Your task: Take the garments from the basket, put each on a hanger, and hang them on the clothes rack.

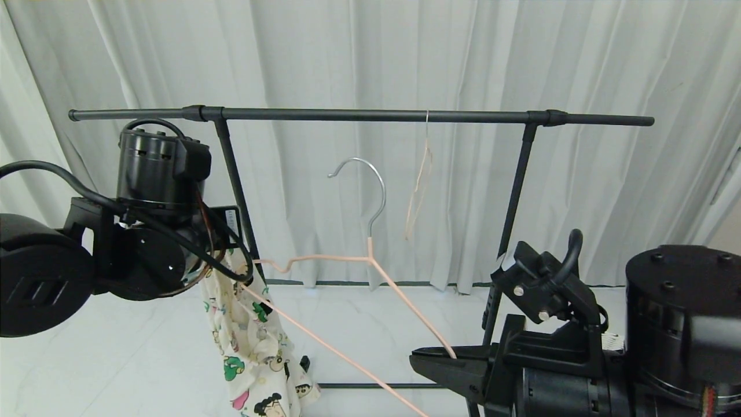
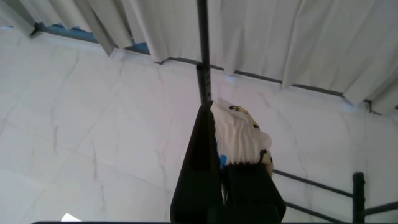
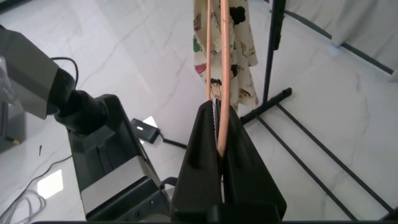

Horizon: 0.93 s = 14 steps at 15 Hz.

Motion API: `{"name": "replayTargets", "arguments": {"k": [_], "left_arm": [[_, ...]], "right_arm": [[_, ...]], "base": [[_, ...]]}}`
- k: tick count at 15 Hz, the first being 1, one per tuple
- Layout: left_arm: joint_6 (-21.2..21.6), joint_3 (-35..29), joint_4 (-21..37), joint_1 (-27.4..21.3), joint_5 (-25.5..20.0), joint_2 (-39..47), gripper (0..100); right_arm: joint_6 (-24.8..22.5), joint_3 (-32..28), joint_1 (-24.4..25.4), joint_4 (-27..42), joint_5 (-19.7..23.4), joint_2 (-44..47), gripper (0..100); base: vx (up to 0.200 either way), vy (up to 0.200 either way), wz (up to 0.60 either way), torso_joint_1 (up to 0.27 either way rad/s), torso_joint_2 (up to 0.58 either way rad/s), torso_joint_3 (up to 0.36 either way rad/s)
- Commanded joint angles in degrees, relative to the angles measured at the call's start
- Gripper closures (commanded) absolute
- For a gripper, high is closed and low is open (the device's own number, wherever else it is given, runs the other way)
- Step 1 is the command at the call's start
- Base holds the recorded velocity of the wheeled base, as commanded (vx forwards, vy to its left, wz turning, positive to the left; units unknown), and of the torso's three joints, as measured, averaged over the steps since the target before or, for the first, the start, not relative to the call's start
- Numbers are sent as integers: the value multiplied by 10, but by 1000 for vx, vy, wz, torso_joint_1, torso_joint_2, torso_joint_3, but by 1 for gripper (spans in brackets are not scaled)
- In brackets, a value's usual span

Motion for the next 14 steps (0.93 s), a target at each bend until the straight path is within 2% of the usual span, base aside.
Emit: {"name": "replayTargets", "arguments": {"k": [1,5,10,12,14], "left_arm": [[0,-5,0,15,0,-2,100],[0,-8,-12,16,0,2,100],[1,-6,-12,4,0,-6,100],[1,-5,-12,-3,0,-8,100],[1,-5,-12,-3,0,-8,100]], "right_arm": [[-1,-1,1,0,0,1,100],[1,-2,17,0,0,1,100],[2,-9,14,-10,-1,20,100],[10,-26,14,-56,-18,51,100],[15,-47,14,-59,-37,68,100]], "base": [[0,0,0,0,0,0],[0,0,0,0,0,0],[0,0,0,0,0,0],[0,0,0,0,0,0],[0,0,0,0,0,0]]}}
